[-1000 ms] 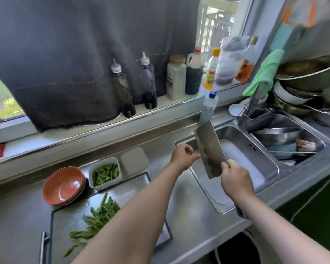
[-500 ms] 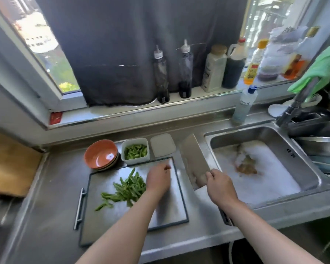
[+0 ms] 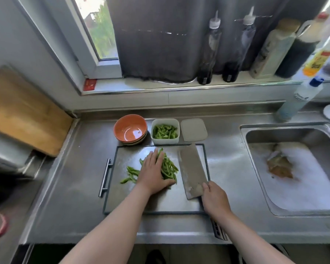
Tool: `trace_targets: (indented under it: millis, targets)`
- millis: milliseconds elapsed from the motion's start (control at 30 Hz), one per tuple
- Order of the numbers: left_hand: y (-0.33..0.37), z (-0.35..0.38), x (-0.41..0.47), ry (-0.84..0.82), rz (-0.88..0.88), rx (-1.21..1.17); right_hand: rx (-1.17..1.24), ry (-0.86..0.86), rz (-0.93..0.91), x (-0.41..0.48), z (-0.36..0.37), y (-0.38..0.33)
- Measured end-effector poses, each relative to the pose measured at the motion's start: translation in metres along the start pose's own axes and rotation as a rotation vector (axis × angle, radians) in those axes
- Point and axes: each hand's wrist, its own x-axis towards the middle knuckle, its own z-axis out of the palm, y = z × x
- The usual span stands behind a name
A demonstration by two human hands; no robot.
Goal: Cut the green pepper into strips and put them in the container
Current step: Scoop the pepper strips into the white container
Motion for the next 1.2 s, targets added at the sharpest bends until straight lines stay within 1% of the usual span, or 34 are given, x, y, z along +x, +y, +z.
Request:
trace_targets:
  millis: [100,233,300,400,500,600,733,867,1067,1200]
  targets:
    - [-0.006,0.001,0.009,-0.035,0.063,-0.058,-0.027,-0.055,0.012,0.008,0.016,0.001]
    - [-0.006,0.011,0.013,0.089,0.12,-0.198,-0.085,-0.117,0.021,0.013,0.032,-0.004]
    - [-0.006,0.017,0.01,0.156,0.142,-0.25,-0.064,-0.147,0.026,0.016,0.037,-0.006]
    - [-0.004,0.025,0.006,0.233,0.185,-0.283,0.026,-0.215,0.057,0.02,0.042,-0.006]
    - [0.002,0.024,0.004,0.26,0.235,-0.289,0.17,-0.202,0.099,0.018,0.042,-0.012]
    - [0.009,0.016,0.006,0.288,0.267,-0.283,0.325,-0.226,0.134,0.012,0.03,-0.025]
    - [0.023,-0.007,0.017,0.326,0.312,-0.288,0.344,-0.207,0.058,0.011,0.007,-0.043]
    - [0.028,-0.035,0.041,0.343,0.357,-0.32,0.361,-0.152,0.02,0.02,-0.011,-0.068]
    - [0.019,-0.071,0.091,0.307,0.376,-0.312,0.37,-0.071,0.006,0.049,-0.014,-0.117]
    - [0.006,-0.077,0.128,0.264,0.419,-0.323,0.302,-0.003,0.01,0.074,-0.006,-0.138]
